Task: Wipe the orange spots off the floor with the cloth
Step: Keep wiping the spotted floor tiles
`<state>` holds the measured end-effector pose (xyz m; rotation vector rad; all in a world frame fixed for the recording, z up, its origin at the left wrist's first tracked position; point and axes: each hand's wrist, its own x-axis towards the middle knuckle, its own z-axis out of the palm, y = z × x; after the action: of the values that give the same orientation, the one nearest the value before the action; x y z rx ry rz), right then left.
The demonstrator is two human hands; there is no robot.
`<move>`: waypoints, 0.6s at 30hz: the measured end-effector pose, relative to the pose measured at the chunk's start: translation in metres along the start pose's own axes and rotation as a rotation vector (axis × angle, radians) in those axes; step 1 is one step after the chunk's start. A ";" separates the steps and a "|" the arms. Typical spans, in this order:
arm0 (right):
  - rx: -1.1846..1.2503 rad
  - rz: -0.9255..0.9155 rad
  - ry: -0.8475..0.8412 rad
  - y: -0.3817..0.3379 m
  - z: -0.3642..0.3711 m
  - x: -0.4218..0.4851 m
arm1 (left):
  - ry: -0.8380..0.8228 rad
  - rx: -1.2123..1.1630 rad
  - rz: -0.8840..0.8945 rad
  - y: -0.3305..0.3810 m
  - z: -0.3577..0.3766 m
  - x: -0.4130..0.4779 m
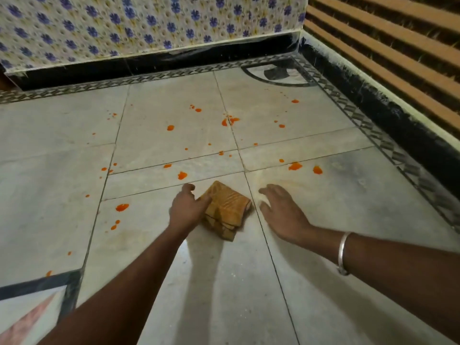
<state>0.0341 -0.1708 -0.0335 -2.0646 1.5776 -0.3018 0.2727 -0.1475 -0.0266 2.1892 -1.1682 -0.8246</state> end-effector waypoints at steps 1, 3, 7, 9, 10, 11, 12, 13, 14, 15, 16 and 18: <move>-0.076 -0.027 -0.076 0.004 0.010 -0.004 | 0.094 0.151 0.077 -0.006 0.005 0.000; -0.208 -0.068 -0.150 0.009 0.030 -0.008 | 0.110 0.301 0.297 -0.011 0.021 -0.001; -0.332 -0.104 -0.093 0.013 0.066 -0.001 | -0.094 0.609 0.533 -0.015 0.073 0.000; -0.381 -0.113 0.020 0.019 0.078 -0.001 | -0.048 0.646 0.546 -0.019 0.085 0.001; -0.408 -0.116 0.068 0.022 0.083 0.001 | -0.018 0.642 0.550 -0.020 0.087 0.005; -0.422 -0.121 0.086 0.024 0.087 0.003 | 0.001 0.633 0.555 -0.022 0.087 0.010; -0.421 -0.131 0.088 0.026 0.091 0.003 | 0.010 0.632 0.543 -0.025 0.086 0.013; -0.420 -0.141 0.094 0.028 0.092 0.002 | 0.028 0.626 0.507 -0.028 0.084 0.017; -0.420 -0.148 0.106 0.029 0.092 0.001 | 0.054 0.614 0.447 -0.031 0.084 0.018; -0.420 -0.152 0.115 0.029 0.092 0.000 | 0.090 0.589 0.370 -0.032 0.084 0.016; -0.415 -0.151 0.112 0.028 0.093 0.001 | 0.138 0.565 0.296 -0.034 0.088 0.010; -0.402 -0.139 0.106 0.026 0.092 0.002 | 0.184 0.544 0.213 -0.031 0.100 -0.015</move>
<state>0.0564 -0.1525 -0.1250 -2.5069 1.6668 -0.1527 0.2115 -0.1356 -0.1118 2.4287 -1.6352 -0.2187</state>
